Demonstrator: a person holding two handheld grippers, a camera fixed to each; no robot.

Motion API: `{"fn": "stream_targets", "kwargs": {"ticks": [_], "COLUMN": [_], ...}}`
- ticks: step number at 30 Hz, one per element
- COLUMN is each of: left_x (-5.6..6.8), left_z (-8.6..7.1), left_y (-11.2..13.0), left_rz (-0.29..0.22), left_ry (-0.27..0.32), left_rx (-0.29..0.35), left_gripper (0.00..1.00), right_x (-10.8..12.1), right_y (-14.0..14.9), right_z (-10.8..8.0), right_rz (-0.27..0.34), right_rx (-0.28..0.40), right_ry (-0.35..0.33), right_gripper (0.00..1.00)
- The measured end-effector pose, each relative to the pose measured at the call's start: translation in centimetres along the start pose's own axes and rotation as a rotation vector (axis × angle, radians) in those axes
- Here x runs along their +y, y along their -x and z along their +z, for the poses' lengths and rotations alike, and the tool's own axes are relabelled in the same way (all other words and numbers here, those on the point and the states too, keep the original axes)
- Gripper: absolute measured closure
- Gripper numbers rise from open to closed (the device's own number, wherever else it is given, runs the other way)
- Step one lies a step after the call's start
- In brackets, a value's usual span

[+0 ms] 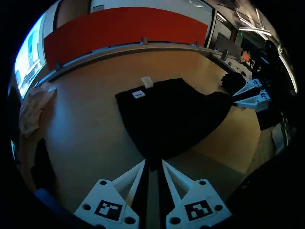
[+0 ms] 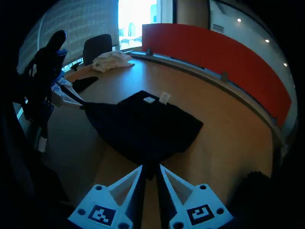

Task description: Fold towel

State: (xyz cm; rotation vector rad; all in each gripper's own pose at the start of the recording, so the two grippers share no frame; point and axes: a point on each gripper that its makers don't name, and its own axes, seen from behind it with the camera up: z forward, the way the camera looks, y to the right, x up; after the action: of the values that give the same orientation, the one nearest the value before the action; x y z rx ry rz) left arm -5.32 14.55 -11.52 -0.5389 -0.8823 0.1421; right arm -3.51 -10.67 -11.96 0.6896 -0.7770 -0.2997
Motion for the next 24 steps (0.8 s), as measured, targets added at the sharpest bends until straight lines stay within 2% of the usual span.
{"fn": "stream_targets", "kwargs": {"ticks": [10,24], "left_x": [0.7,1.1], "left_z": [-1.9,-3.6], "left_y": [-0.5,-1.5], "left_rz": [-0.021,-0.039], "left_ry": [0.001,0.012], "left_rx": [0.005,0.014], "left_gripper": [0.86,0.86], "right_x": [-0.4,-1.1], "right_y": [-1.1,-2.3], "right_z": [-1.7,-3.4], "right_rz": [-0.013,-0.002], "right_rx": [0.003,0.019], "right_ry": [-0.010,-0.024], "right_gripper": [0.82,0.82]}}
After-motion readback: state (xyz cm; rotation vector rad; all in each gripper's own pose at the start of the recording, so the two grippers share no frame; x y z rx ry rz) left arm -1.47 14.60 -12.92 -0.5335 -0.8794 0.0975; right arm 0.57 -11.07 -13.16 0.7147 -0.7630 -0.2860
